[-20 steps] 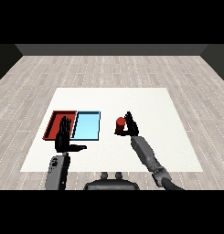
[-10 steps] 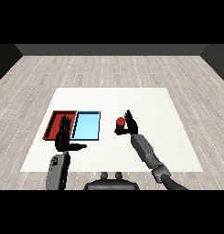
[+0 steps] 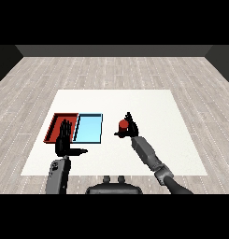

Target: Pick the red can and put it in the red box

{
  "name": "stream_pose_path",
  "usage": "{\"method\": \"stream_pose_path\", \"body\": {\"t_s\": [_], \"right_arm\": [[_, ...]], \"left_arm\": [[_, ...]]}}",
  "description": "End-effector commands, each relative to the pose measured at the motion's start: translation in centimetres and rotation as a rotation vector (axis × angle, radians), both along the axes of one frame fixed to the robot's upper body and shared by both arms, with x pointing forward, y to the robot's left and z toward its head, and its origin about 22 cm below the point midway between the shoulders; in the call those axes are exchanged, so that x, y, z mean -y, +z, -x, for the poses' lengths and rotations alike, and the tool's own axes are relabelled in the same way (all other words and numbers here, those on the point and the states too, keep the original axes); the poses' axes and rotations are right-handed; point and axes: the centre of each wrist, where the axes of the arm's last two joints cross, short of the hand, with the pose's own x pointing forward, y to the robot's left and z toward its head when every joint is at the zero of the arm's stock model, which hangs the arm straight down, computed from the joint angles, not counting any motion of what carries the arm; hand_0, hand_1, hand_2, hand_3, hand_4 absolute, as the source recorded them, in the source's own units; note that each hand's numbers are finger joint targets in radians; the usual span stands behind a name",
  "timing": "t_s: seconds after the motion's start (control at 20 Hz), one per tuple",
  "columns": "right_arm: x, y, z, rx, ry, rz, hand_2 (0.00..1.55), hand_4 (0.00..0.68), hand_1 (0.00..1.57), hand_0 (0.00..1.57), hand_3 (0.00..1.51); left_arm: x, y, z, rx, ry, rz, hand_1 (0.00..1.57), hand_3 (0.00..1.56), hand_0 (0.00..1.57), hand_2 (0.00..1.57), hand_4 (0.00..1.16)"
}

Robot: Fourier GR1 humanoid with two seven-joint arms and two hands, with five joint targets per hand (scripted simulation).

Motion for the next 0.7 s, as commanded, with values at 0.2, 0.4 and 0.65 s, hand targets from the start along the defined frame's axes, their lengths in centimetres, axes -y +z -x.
{"method": "stream_pose_path", "body": {"t_s": [0.2,0.4,0.65], "right_arm": [[-0.9,1.7,-1.1,-0.004,0.008,0.027,0.00,0.000,0.00,0.00,0.00],[-1.8,1.9,-2.0,-0.038,0.004,0.035,0.00,0.000,0.00,0.00,0.00],[0.0,-0.7,-0.9,-0.060,0.002,0.036,0.00,0.000,0.00,0.00,0.00]], "left_arm": [[-1.3,0.4,0.8,-0.002,-0.012,0.023,0.00,0.00,0.00,0.00,0.00],[-0.2,1.6,1.2,0.006,0.003,0.012,0.00,0.00,0.00,0.00,0.00],[-0.9,1.2,-0.2,-0.010,-0.013,0.023,0.00,0.00,0.00,0.00,0.00]]}}
